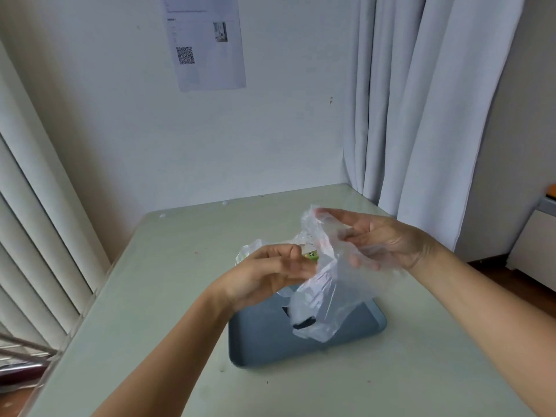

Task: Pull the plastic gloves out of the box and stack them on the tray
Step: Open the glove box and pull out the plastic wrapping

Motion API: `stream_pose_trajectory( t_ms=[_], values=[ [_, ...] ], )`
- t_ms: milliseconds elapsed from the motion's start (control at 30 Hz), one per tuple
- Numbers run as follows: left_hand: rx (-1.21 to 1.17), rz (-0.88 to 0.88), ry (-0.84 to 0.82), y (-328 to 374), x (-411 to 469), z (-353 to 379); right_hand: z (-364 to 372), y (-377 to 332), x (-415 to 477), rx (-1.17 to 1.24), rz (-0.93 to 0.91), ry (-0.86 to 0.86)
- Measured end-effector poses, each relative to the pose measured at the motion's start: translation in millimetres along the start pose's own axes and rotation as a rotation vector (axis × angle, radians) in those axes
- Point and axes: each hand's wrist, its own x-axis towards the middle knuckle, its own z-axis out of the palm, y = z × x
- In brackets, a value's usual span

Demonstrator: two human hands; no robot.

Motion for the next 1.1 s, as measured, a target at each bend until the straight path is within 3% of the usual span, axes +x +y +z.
stream_pose_trajectory(
  t_ms=[200,300,367,500,600,700,767,833,967,1033,1100],
  values=[
    [-0.284,-0.176,-0.02,-17.2,-23.2,-22.9,-11.9,41.2,27.7,0.058,0.054,-0.065],
    [-0.331,-0.225,0.099,-32.0,-33.4,-24.0,-2.3,51.6,40.0,-0.057,0.085,-0.042],
    [-0.325,-0.186,0.291,-37.2,-36.5,-25.0,3.2,50.3,43.3,-0.106,0.137,0.022],
    [0.079,-0.11,0.798,-47.4,-41.1,-34.9,-11.6,62.7,45.7,-0.336,0.304,0.187],
    [0.378,-0.135,0.94,-56.2,-40.4,-34.9,-22.7,83.6,52.4,-0.575,0.421,0.386],
    [0.982,-0.142,1.011,-68.8,-35.6,-34.0,-29.2,91.0,56.3,-0.794,0.47,0.466],
    [1.316,0.041,0.945,-77.1,-29.4,-30.4,-36.0,85.1,56.2,-0.863,0.489,0.469],
    [1.441,0.139,0.739,-79.3,-19.9,-19.8,-42.9,75.2,56.6,-0.945,0.539,0.432],
    [1.484,-0.115,0.234,-87.4,-0.7,-3.4,-45.2,64.9,63.3,-1.134,0.631,0.363],
    [1.525,-0.255,0.095,-97.5,5.8,-4.8,-42.4,65.2,63.8,-1.25,0.595,0.409],
    [1.514,-0.354,0.034,-104.2,8.4,-9.3,-38.1,72.8,59.6,-1.472,0.424,0.503]
  ],
)
